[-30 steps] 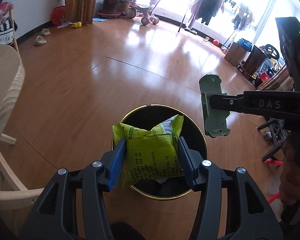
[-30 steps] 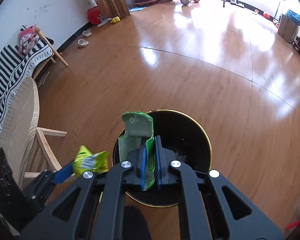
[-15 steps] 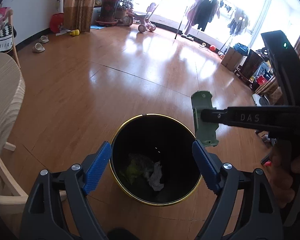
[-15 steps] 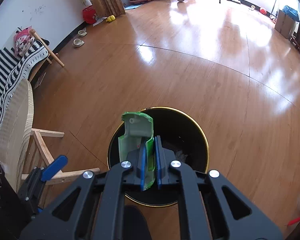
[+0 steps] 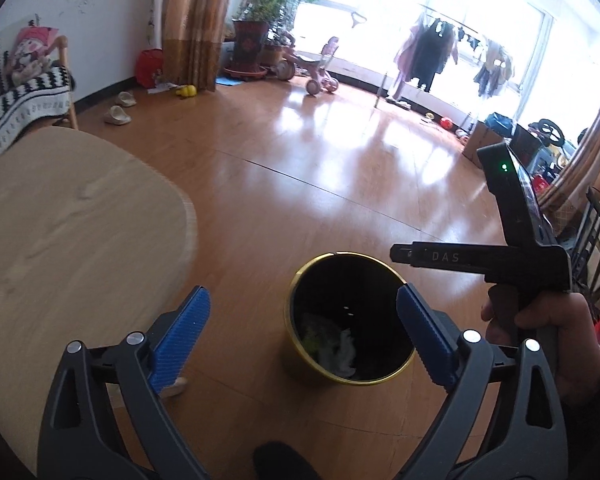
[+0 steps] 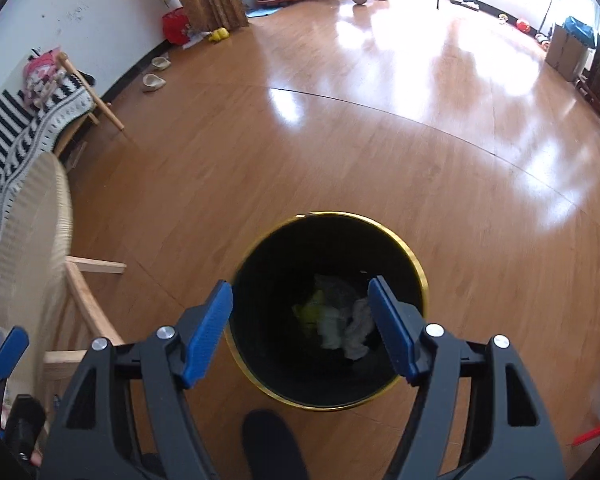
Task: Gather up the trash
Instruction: 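Move both tools back over the table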
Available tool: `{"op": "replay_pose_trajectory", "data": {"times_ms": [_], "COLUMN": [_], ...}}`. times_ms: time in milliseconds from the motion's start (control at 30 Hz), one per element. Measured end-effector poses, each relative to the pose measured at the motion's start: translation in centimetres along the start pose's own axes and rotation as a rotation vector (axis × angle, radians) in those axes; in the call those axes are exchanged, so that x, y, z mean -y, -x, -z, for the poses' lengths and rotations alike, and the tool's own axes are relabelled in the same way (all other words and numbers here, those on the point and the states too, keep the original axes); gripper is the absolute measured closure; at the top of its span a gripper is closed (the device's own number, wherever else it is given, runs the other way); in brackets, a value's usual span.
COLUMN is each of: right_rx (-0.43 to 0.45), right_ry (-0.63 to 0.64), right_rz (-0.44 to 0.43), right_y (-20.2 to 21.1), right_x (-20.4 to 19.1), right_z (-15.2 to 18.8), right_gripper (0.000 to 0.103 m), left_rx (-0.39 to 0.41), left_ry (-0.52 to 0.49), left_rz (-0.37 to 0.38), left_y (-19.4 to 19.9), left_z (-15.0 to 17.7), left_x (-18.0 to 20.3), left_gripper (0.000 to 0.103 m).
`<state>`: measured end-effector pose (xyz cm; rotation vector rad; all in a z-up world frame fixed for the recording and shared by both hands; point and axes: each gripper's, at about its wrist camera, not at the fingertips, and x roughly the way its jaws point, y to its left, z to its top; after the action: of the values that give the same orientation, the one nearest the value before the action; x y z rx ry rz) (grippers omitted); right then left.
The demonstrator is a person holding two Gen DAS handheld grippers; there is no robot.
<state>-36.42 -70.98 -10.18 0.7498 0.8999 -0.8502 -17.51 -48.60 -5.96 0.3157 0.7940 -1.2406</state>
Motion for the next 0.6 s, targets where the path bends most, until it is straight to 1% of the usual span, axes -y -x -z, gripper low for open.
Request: {"op": "replay_pose_trajectory", "data": {"times_ms": [67,100,167,200,233,300,333,400,467,500,567,600], "right_rx": [0.02,0.029,0.047,0.057,0.063,0.075,0.082,0.088,0.087,0.081,0.069,0.061], "right_ry": [0.046,0.07,0.119,0.161,0.191,0.265,0.318,0.403,0.466,0.511,0.57,0.593], "right_rz": [-0.034,-0.056,-0.097,-0.129,-0.152,-0.202,-0.236,-0.3,-0.355,-0.396,-0.451,-0.472], "right_y": [1.1,1.6,2.6,3.3,3.8,4.8,5.5,6.8,7.7,8.3,9.0,9.2], "right_x": [-3.1,-4.7,-8.1,-10.8,-12.7,-17.1,-20.3,-25.6,-29.8,-32.8,-36.9,-38.6], "right_z": [0.2,0.3,0.7,1.1,1.4,2.4,3.3,5.1,6.5,7.7,9.7,10.4], "right_gripper": [0.034,0.034,0.034,0.034,0.034,0.034,0.034,0.034,0.034,0.034,0.034,0.034], "left_rx": [0.018,0.027,0.035,0.037,0.041,0.049,0.053,0.063,0.073,0.08,0.091,0.1], "left_ry": [0.021,0.037,0.054,0.064,0.072,0.098,0.119,0.175,0.241,0.288,0.344,0.384], "left_rz": [-0.038,-0.074,-0.126,-0.166,-0.194,-0.272,-0.31,-0.378,-0.437,-0.479,-0.531,-0.567], "left_y": [2.3,4.0,6.0,7.6,8.9,11.9,13.3,16.3,19.2,21.4,24.0,25.9], "left_z": [0.1,0.3,0.7,1.2,1.5,2.5,3.1,4.2,5.7,6.7,8.1,9.3], "left_x": [-2.0,-3.5,-5.6,-7.2,-8.4,-11.6,-13.2,-16.4,-19.6,-21.9,-24.4,-26.2], "left_gripper": [0.01,0.009,0.008,0.007,0.007,0.007,0.007,0.007,0.007,0.007,0.007,0.007]}}
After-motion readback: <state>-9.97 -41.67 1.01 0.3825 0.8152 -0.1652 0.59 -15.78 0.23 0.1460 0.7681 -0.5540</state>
